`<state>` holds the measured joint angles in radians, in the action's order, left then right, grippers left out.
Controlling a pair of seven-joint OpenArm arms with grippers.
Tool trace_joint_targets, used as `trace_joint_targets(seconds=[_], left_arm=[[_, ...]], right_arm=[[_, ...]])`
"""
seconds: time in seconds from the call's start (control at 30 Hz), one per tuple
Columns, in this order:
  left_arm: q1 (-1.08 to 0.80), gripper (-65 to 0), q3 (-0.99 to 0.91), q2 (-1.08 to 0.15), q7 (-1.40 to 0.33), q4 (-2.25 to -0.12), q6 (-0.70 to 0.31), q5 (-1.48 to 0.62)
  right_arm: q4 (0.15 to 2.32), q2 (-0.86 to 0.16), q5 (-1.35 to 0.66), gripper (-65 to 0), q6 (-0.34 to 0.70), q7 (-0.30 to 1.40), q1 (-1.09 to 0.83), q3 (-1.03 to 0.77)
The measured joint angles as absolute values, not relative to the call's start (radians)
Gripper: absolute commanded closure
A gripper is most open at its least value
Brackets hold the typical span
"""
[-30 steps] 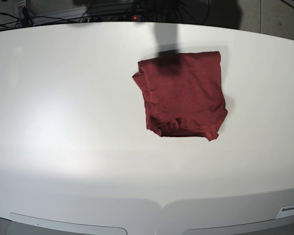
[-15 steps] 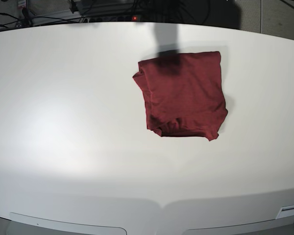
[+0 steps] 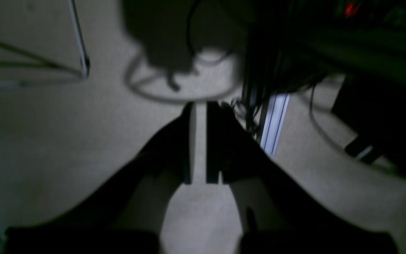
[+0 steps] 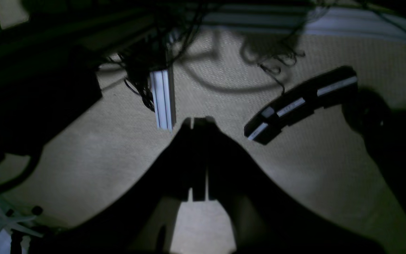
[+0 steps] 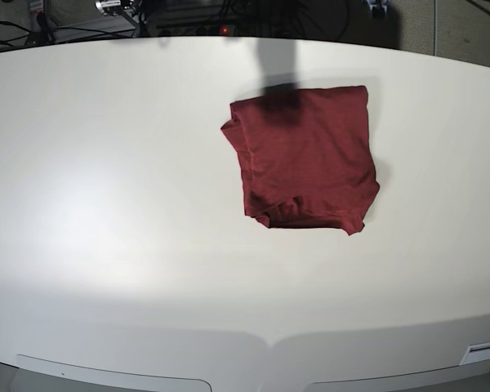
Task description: Fold the T-shirt properly
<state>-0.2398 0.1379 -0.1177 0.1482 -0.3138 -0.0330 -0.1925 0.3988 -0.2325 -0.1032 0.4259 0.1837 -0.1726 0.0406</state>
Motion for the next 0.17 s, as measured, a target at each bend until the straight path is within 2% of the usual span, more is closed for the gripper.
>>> trace_joint_targets(seconds=[0.17], left_arm=[[-0.228, -6.1, 0.138, -0.097, 0.184, -0.318, -0.033, -0.193]], right_arm=[[0.399, -0.233, -0.107, 0.0, 0.426, 0.184, -0.178, 0.04]])
